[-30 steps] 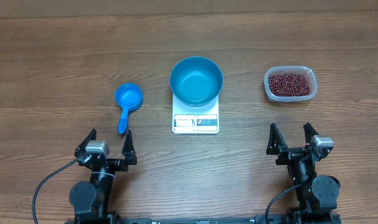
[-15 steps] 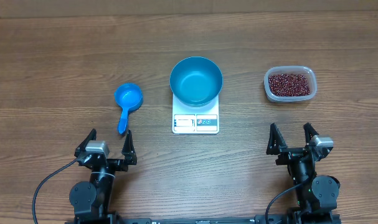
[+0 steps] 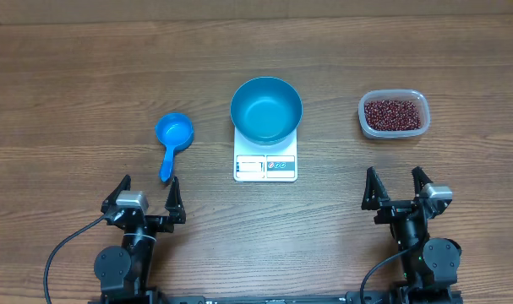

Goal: Scoop item into bowl and weigh 150g on scale

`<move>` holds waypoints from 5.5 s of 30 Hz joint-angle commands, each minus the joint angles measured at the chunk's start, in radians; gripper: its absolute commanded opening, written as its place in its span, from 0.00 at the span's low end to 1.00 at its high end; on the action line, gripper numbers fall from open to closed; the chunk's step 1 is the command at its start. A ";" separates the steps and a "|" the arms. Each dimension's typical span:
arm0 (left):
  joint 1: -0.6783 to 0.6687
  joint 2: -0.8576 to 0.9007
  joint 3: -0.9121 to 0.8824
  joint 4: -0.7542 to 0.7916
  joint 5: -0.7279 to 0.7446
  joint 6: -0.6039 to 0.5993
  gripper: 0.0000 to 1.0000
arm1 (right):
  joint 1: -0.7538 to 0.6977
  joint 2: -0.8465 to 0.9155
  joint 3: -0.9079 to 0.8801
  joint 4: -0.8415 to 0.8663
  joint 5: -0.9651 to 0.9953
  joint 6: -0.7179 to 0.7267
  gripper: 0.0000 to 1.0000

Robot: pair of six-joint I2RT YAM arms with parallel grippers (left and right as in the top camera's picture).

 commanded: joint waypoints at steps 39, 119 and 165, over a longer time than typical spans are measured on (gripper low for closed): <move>0.006 -0.008 -0.003 -0.002 -0.006 0.020 0.99 | 0.006 -0.010 -0.010 0.006 0.006 -0.005 1.00; 0.006 1.526 1.276 -0.961 -0.031 0.289 1.00 | 0.006 -0.010 -0.010 0.006 0.006 -0.005 1.00; 0.005 2.061 1.627 -0.983 -0.111 0.218 0.99 | 0.006 -0.010 -0.010 0.006 0.006 -0.005 1.00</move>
